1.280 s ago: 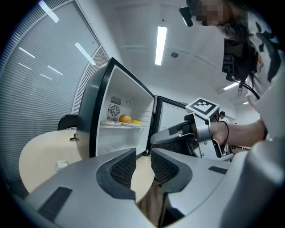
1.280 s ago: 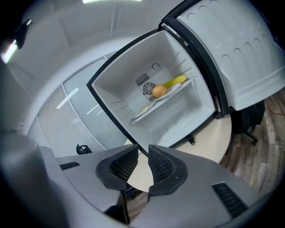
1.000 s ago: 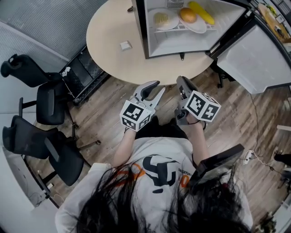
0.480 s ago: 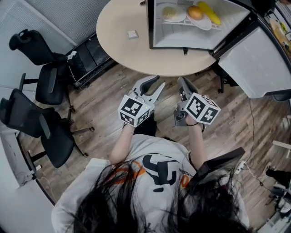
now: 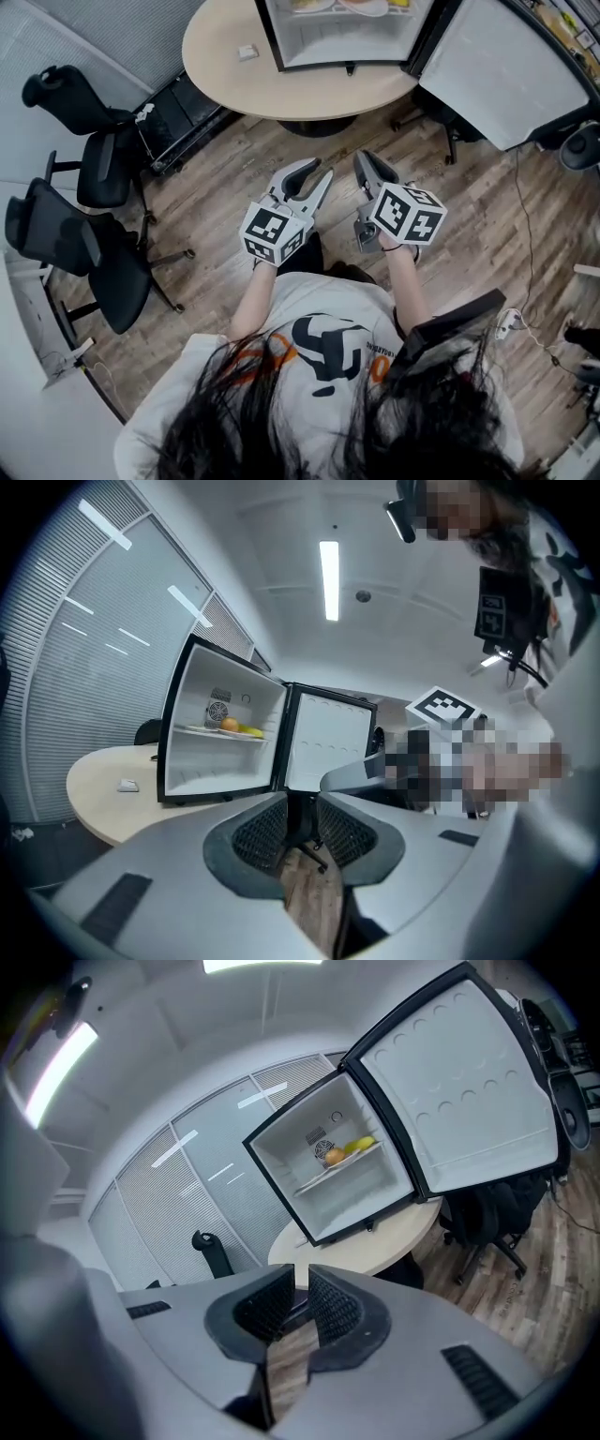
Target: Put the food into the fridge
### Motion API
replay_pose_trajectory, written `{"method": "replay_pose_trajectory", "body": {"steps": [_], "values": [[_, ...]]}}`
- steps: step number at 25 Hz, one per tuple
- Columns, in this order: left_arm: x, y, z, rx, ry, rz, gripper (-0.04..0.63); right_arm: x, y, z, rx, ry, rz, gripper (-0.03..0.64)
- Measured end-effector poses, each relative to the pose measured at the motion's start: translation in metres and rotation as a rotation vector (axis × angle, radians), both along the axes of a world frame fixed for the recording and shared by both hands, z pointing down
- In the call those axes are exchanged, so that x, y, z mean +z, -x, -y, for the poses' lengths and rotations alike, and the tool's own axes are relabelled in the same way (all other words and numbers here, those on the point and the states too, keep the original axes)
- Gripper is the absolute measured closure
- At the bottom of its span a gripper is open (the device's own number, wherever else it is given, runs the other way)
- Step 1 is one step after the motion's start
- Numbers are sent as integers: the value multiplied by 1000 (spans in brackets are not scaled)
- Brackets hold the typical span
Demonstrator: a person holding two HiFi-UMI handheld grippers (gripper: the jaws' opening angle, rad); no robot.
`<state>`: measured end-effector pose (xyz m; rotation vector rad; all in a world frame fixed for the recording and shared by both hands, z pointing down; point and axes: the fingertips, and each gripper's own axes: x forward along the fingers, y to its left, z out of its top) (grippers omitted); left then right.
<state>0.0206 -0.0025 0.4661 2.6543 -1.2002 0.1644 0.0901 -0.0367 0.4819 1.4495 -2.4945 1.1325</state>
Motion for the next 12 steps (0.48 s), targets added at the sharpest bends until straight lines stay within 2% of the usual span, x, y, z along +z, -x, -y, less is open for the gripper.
{"method": "replay_pose_trajectory", "body": {"steps": [5,12], "values": [[-6,-16,-37,-11,-22,20,497,-2,-10,-34,-45,-18,-15,561],[-13,-13,-65,-53,-44,31,497,-6,-4,-67,-113,-44,-42,561]]}}
